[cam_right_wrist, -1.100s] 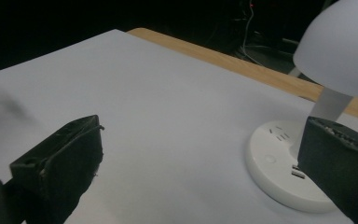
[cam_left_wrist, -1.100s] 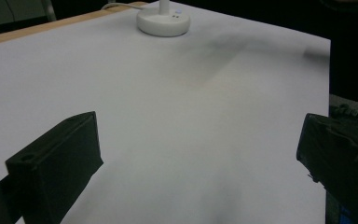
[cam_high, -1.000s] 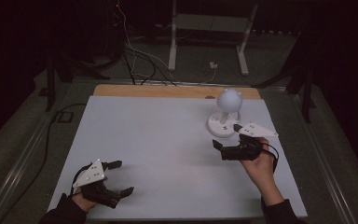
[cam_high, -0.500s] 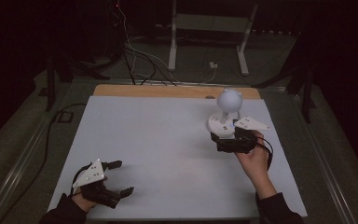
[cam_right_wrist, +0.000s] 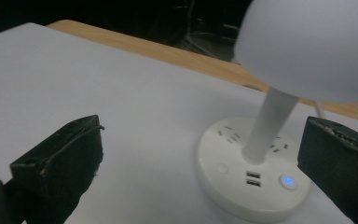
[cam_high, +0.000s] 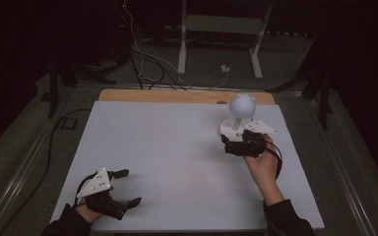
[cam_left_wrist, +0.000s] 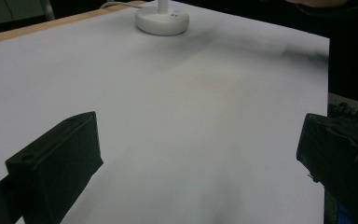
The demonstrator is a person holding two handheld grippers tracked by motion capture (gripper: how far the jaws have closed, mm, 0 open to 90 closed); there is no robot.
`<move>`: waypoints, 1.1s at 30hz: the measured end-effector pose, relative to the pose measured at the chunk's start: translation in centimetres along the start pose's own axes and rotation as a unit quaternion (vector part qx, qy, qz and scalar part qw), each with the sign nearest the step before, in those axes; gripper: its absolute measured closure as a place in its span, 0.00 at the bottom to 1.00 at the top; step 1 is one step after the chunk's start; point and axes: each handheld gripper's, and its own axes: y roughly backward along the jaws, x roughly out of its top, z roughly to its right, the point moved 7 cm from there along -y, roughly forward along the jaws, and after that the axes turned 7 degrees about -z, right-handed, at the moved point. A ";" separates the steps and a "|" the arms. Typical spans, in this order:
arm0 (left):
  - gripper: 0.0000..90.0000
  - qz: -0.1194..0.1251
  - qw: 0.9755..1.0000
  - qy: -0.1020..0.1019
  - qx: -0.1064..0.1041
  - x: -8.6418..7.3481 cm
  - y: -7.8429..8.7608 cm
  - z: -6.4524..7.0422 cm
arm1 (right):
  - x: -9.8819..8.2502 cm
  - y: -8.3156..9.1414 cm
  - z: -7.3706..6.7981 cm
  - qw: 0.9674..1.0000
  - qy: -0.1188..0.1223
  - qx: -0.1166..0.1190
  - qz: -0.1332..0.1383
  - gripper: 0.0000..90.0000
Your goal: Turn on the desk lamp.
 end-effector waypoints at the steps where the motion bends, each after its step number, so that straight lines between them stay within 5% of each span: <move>1: 0.00 0.000 1.000 0.000 0.000 0.0 0.0 0.0 | -0.1 -0.2 0.1 1.000 -0.003 -0.008 -0.003 0.00; 18: 0.00 0.002 1.000 0.002 -0.002 0.0 0.0 0.0 | -0.8 -2.8 1.0 0.996 -0.058 -0.062 -0.015 0.01; 33: 0.00 -0.001 1.000 0.000 -0.001 0.0 0.0 0.0 | -1.7 -4.3 2.3 0.989 -0.109 -0.089 -0.046 0.39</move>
